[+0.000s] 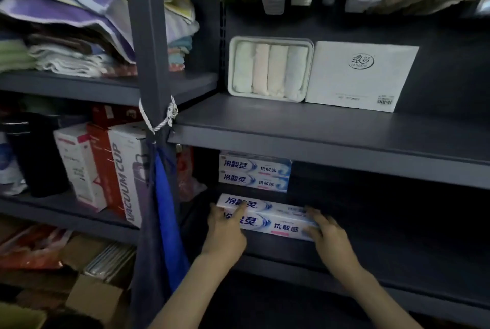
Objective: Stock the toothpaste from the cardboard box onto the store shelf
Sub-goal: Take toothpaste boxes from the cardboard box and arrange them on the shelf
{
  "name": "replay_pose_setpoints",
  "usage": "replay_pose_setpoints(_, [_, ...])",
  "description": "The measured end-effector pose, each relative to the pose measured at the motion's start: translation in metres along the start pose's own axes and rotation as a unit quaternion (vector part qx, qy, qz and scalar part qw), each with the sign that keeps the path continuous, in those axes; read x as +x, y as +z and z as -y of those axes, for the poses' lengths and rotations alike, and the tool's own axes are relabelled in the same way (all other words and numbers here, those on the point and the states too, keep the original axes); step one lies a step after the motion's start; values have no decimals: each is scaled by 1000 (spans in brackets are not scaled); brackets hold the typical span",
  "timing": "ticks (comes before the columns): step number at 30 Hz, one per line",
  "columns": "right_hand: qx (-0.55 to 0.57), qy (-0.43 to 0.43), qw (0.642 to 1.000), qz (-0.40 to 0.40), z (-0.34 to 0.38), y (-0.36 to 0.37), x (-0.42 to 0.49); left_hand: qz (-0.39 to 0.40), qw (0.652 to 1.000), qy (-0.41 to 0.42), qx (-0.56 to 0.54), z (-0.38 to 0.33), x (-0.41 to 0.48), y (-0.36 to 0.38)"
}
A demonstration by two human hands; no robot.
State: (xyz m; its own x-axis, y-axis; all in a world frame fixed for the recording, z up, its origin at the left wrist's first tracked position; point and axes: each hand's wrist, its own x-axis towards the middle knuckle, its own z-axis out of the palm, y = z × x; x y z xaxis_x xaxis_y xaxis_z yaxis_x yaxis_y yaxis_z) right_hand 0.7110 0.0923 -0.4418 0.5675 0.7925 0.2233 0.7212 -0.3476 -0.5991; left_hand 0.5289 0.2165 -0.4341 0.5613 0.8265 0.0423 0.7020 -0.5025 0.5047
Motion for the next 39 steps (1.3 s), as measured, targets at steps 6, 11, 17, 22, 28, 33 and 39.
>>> replay_pose_setpoints(6, [-211, -161, 957, -119, 12, 36, -2, -97, 971, 161, 147, -16, -9, 15])
replay_pose_setpoints(11, [-259, -174, 947, -83, 29, 58, 2, -92, 959, 173, 205, -12, 12, 24])
replay_pose_setpoints(17, [-270, -112, 956, 6, 48, 68, 32, -38, 973, 127, 188, 2, 45, 19])
replay_pose_setpoints(22, [-268, -85, 958, 52, 54, 70, 46, -13, 973, 101, 207, 6, 63, 11])
replay_pose_setpoints(28, [-261, -119, 958, -27, 52, 1, -30, 26, 990, 63, 123, -40, -17, -11])
replay_pose_setpoints(33, [-245, 12, 965, 98, 61, -128, -163, 171, 976, 103, 86, -157, -129, -37])
replay_pose_setpoints(39, [-320, 154, 934, 36, 41, -306, -277, 226, 923, 288, 118, -329, -232, -49])
